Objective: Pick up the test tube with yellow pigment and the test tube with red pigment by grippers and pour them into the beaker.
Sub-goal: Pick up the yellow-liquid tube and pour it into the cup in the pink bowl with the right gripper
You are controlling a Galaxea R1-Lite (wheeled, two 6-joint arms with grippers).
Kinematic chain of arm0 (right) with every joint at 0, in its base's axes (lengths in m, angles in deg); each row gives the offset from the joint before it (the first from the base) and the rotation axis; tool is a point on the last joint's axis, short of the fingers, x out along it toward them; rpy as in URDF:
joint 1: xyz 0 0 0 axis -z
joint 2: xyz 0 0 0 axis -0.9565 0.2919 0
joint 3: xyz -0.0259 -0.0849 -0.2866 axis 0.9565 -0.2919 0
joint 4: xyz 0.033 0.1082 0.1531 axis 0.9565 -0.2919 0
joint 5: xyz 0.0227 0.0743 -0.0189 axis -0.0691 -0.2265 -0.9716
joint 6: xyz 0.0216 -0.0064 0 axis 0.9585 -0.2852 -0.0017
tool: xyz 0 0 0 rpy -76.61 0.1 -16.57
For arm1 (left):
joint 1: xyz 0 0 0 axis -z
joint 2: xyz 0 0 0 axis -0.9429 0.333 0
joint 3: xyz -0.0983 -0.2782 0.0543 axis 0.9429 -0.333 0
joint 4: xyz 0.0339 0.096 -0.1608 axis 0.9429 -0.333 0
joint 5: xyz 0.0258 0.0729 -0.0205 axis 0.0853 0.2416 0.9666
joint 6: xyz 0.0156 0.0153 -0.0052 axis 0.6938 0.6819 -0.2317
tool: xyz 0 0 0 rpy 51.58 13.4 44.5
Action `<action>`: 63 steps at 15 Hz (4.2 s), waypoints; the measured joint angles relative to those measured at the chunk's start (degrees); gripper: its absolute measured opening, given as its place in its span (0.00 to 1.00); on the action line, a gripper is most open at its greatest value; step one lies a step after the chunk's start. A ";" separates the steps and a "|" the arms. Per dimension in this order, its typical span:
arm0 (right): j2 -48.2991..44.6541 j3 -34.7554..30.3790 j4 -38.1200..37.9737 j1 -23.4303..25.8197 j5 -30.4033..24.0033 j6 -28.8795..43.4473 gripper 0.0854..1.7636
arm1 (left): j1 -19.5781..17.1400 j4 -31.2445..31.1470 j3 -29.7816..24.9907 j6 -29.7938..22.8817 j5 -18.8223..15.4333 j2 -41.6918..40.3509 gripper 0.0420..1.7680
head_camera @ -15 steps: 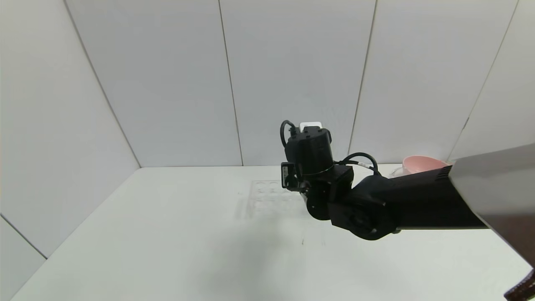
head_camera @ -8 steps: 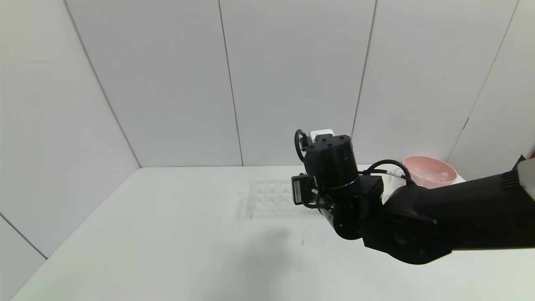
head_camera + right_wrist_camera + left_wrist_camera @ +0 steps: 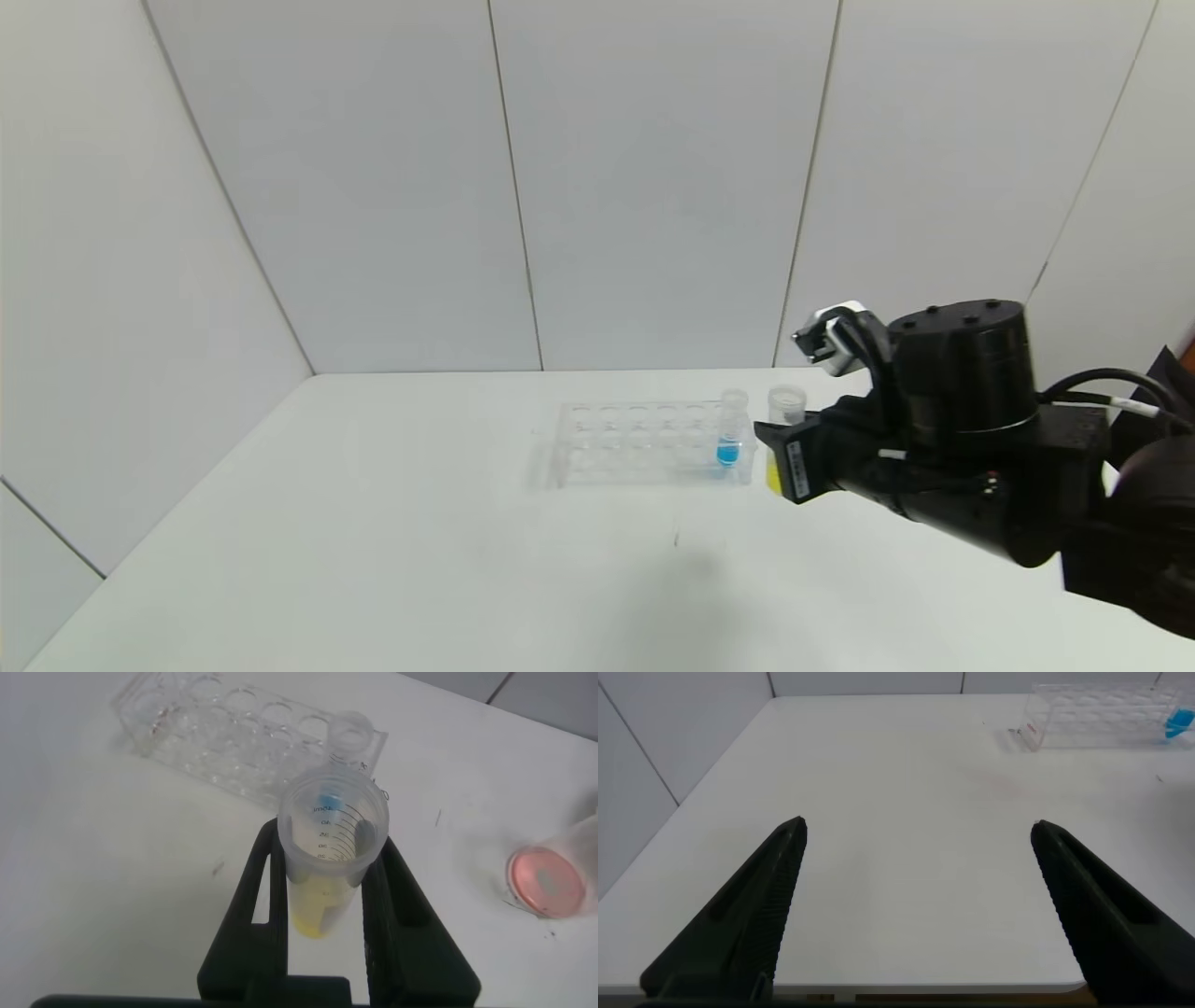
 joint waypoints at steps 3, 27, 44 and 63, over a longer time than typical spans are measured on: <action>-5.40 -4.22 -0.46 9.29 -9.95 -4.34 0.26 | 0.00 0.00 0.00 0.00 0.00 0.00 0.97; 10.14 29.33 -33.49 59.71 -47.90 -40.30 0.26 | 0.00 0.00 0.00 -0.05 0.00 0.00 0.97; 26.40 61.42 -56.06 49.43 -46.34 -59.69 0.26 | 0.00 0.00 0.00 -0.02 0.00 0.00 0.97; 23.99 62.53 -62.67 43.03 -27.50 -71.49 0.26 | 0.00 0.00 0.00 -0.02 0.00 0.00 0.97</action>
